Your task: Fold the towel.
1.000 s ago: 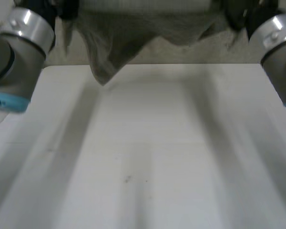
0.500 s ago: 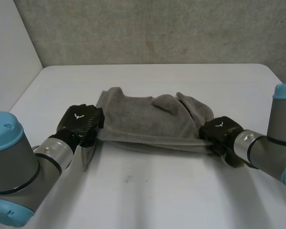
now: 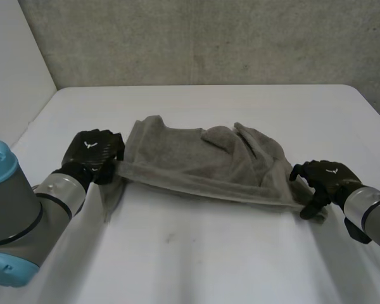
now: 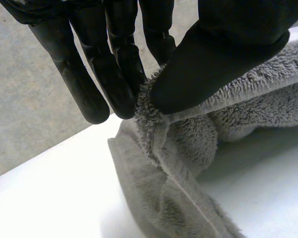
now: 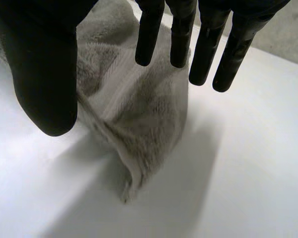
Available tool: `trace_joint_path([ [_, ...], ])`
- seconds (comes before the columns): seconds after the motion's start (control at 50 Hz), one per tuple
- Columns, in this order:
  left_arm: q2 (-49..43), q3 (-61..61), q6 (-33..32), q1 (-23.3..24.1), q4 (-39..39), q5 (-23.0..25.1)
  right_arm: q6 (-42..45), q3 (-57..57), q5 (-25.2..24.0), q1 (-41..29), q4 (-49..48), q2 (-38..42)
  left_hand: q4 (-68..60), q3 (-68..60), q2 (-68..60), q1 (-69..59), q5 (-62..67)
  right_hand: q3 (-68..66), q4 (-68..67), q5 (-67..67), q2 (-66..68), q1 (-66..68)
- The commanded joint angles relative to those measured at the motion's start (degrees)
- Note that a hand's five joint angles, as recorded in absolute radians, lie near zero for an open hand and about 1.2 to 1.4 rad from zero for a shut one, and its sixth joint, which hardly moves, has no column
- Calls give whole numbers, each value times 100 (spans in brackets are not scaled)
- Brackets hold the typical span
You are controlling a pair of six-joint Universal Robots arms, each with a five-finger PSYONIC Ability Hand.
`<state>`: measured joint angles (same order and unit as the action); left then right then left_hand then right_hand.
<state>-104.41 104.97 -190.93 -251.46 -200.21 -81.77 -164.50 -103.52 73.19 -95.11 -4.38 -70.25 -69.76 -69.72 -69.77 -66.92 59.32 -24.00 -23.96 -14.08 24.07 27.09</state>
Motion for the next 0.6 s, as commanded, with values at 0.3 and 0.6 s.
trace_joint_path([
  [0.3,35,6,38,-184,35,-14,-47,-222,-68,142,-432,55,-1024,-1028,-1023,-1308,1068,-5135,-5138,-5127,5127,4826],
  [0.6,-18,384,20,114,52,47,59,-107,-59,291,-1039,-86,1883,1880,1885,1599,-1840,-5600,-5604,-5592,5593,5291],
])
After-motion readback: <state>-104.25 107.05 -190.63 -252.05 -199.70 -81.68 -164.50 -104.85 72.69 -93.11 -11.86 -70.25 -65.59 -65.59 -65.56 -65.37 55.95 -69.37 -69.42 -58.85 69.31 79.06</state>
